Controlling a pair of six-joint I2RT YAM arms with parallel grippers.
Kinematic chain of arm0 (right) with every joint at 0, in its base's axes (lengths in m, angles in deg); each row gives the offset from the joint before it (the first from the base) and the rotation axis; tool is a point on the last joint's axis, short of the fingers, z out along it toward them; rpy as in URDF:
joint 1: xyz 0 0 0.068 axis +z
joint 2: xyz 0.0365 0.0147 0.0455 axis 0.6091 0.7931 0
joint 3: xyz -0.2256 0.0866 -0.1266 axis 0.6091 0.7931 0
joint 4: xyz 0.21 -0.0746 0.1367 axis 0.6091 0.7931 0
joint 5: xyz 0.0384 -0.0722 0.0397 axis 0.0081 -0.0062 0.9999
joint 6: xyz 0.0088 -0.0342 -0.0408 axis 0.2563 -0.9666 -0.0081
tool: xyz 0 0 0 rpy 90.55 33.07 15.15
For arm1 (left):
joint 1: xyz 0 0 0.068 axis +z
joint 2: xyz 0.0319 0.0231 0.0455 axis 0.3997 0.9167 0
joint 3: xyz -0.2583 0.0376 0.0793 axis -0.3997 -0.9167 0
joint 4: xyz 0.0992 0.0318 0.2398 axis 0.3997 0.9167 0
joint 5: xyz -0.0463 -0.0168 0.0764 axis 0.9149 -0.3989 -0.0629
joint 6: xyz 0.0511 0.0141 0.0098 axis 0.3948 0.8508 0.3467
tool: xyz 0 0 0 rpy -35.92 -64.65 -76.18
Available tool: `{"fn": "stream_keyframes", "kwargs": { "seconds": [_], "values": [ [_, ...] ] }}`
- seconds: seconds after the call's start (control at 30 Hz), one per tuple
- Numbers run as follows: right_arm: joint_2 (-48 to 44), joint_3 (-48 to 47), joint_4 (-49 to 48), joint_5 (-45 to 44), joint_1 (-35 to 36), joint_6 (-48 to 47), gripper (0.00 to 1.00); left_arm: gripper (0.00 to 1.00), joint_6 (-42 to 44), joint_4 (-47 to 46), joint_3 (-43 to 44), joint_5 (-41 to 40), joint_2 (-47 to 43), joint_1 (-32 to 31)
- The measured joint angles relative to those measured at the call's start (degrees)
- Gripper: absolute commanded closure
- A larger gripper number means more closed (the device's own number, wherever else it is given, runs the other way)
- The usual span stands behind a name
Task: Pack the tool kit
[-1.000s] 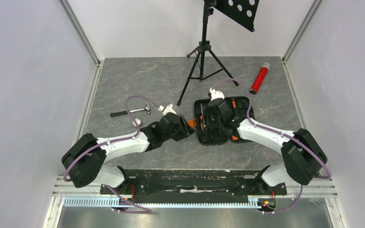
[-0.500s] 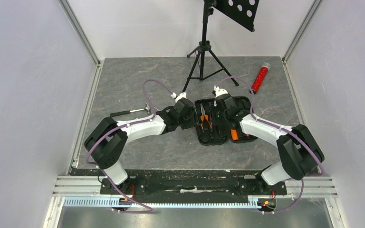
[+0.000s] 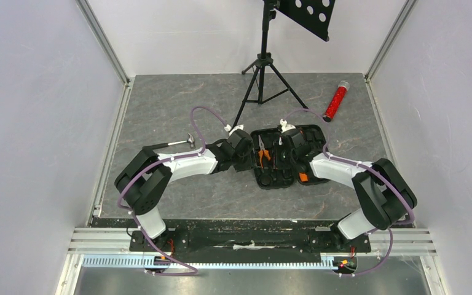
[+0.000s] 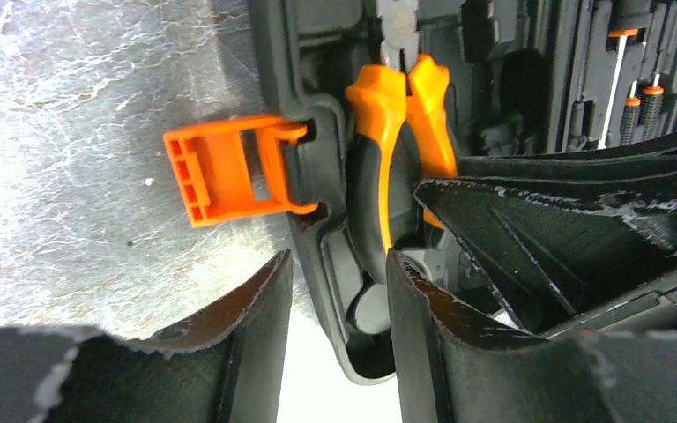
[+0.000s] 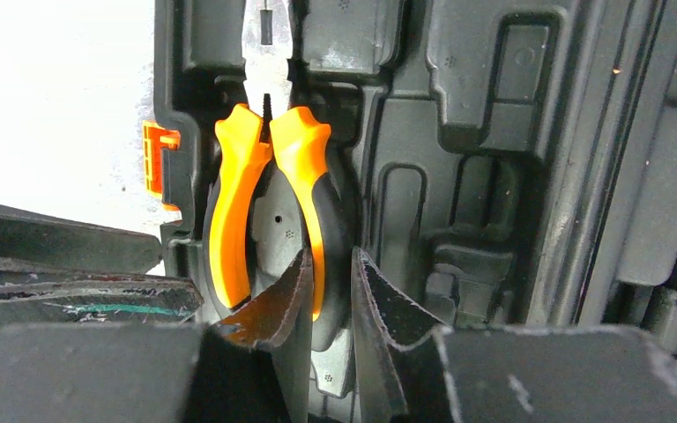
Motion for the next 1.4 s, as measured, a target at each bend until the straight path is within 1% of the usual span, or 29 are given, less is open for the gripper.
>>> {"fn": "stream_keyframes", "kwargs": {
  "seconds": [0.07, 0.27, 0.57, 0.73, 0.9, 1.0, 1.17, 1.3, 1.4],
  "values": [
    [-0.44, 0.42, 0.02, 0.63, 0.02, 0.59, 0.81, 0.52, 0.0, -0.22, 0.0, 0.59, 0.0, 0.0],
    [-1.9, 0.5, 1.42, 1.53, 0.57, 1.07, 0.69, 0.53, -0.04, -0.63, 0.0, 0.98, 0.0, 0.02],
    [-2.62, 0.5, 2.27, 2.16, 1.38, 0.79, 0.64, 0.56, -0.11, -0.46, -0.07, 0.94, 0.0, 0.02],
    [-2.64, 0.5, 3.74, 0.59, 1.66, -0.61, 0.56, 0.56, -0.11, -0.48, -0.11, 0.87, 0.0, 0.02],
    [-3.28, 0.5, 4.24, -0.35, 1.66, -2.54, 0.52, 0.56, -0.13, -0.61, -0.11, 0.83, 0.26, 0.02],
    [-4.35, 0.09, 4.26, -0.48, 1.66, -3.74, 0.54, 0.58, -0.15, -0.98, -0.11, 0.85, 0.5, 0.02],
    [-4.66, -1.86, 3.96, -0.57, 1.66, -5.53, 0.62, 0.66, -0.79, -1.92, 0.02, 0.9, 0.96, 0.02],
    [-4.42, -2.75, 3.28, -0.61, 1.57, -6.51, 0.7, 0.72, -1.18, -1.9, 0.02, 0.87, 0.98, 0.02],
    [-3.37, -2.89, 2.27, -0.63, 1.25, -6.97, 0.79, 0.76, -1.42, -1.79, 0.02, 0.87, 1.03, 0.07]
  ]
}}
